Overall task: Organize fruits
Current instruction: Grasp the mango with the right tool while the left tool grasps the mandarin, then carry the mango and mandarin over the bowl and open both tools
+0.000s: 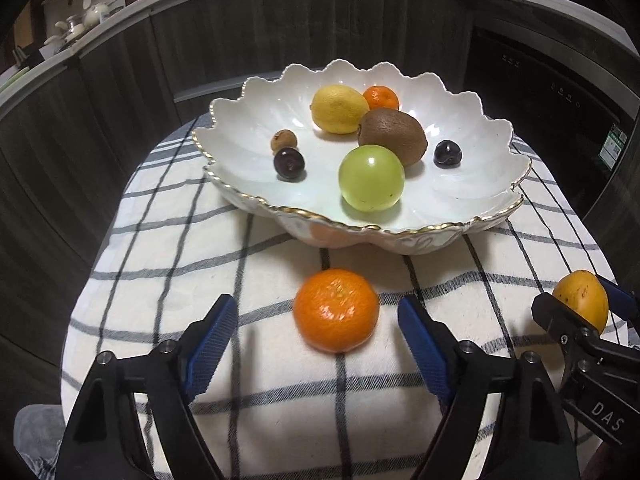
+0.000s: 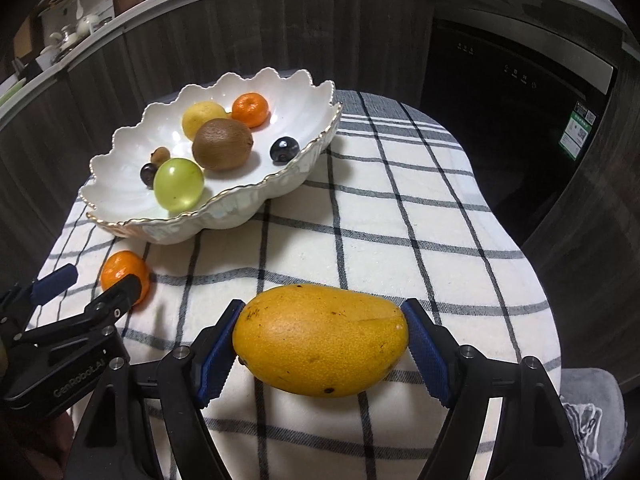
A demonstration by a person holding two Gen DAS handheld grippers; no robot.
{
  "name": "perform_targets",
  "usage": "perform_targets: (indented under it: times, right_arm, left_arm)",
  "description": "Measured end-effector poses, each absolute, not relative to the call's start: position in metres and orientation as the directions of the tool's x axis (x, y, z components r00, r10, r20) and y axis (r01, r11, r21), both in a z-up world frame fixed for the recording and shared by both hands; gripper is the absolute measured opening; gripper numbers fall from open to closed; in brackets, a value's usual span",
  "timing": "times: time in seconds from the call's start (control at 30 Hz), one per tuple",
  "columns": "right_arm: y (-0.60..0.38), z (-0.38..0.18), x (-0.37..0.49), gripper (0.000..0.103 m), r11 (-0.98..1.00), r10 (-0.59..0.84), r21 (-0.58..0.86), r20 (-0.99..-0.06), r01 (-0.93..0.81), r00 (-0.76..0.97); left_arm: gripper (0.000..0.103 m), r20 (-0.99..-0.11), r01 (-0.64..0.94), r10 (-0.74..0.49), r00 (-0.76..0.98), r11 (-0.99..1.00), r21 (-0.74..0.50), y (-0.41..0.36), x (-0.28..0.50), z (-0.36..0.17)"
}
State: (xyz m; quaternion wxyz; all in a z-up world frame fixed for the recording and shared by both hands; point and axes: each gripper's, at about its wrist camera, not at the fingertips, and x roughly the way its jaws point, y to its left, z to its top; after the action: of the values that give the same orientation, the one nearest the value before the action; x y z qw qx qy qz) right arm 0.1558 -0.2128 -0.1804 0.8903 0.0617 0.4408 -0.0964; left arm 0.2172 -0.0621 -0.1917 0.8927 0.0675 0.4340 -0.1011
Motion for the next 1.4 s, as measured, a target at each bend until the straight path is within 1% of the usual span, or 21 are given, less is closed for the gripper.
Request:
perform_targets:
  times: [0.07,0.1,0.17,0.27,0.63,0.87,1.13,1.4]
  right_arm:
    - [-0.215,-0.182,0.158,0.078,0.973,-0.118,0.027,-0.8,0.231,0.589]
    - [-0.216,-0.183,0.159,0.078,0.972,-0.118,0.028,-0.801,0.233,0.587]
    - [-0.218,-0.185,0.161,0.078,0.971,-0.12,0.028,-0.803,0.237,0.584]
    - [-0.217,-0.187,0.162,0.078,0.971,-0.118,0.027,-0.805,0.236,0.581]
    - [-0.214,-0.186,0.162,0.078,0.972,-0.124,0.019,-0.802,0.232,0.584]
    - [-0.211,-0.178,0.155,0.078,0.973,-0.133,0.01,-0.788,0.23,0.601]
    - [-0.204,-0.157,0.145,0.078,0.978,-0.13,0.009,-0.759,0.21,0.638]
    - [-0.201,-0.128,0.141,0.078,0.982,-0.121,0.012,-0.722,0.187,0.681]
  left_arm:
    - [0.069,-0.795,0.238,-0.119,0.595,0.971,0.033,-0.064,0.22,-0.197]
    - [0.066,-0.799,0.243,-0.125,0.588,0.97,0.027,-0.065,0.221,-0.199]
    - [0.054,-0.809,0.253,-0.135,0.572,0.967,0.017,-0.066,0.223,-0.203]
    - [0.047,-0.819,0.262,-0.147,0.555,0.965,0.005,-0.067,0.224,-0.209]
    - [0.046,-0.811,0.27,-0.169,0.56,0.963,-0.014,-0.065,0.219,-0.207]
    - [0.045,-0.8,0.262,-0.168,0.576,0.965,-0.013,-0.057,0.206,-0.197]
    - [0.045,-0.78,0.244,-0.167,0.603,0.97,-0.019,-0.047,0.192,-0.171]
    - [0.045,-0.741,0.244,-0.159,0.652,0.97,0.007,-0.044,0.189,-0.136]
